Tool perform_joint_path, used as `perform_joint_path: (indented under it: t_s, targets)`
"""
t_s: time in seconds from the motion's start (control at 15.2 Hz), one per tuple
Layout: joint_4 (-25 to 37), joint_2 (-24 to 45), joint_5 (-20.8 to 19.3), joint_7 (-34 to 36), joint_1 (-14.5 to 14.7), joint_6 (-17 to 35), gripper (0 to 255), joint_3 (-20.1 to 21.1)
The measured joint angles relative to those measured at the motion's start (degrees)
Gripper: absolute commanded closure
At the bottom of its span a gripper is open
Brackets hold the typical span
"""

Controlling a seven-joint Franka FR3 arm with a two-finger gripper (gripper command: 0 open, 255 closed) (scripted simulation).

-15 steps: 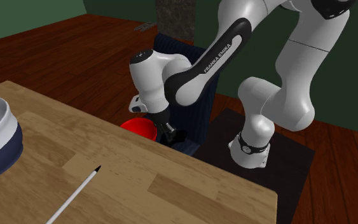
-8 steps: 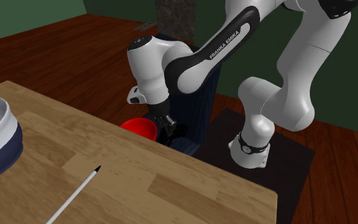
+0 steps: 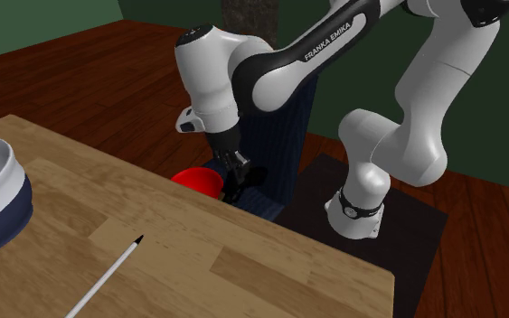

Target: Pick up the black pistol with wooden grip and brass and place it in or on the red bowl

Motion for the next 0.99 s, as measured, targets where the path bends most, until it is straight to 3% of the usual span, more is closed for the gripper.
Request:
perform_joint_path:
  t_s: [0.66, 0.99]
  targets:
    - [5.5, -2.8, 0.2, 0.4, -0.1, -8.2, 255, 1.6]
    - [14.7, 3.4, 1.2, -4.5, 0.3, -11.1, 255, -1.8]
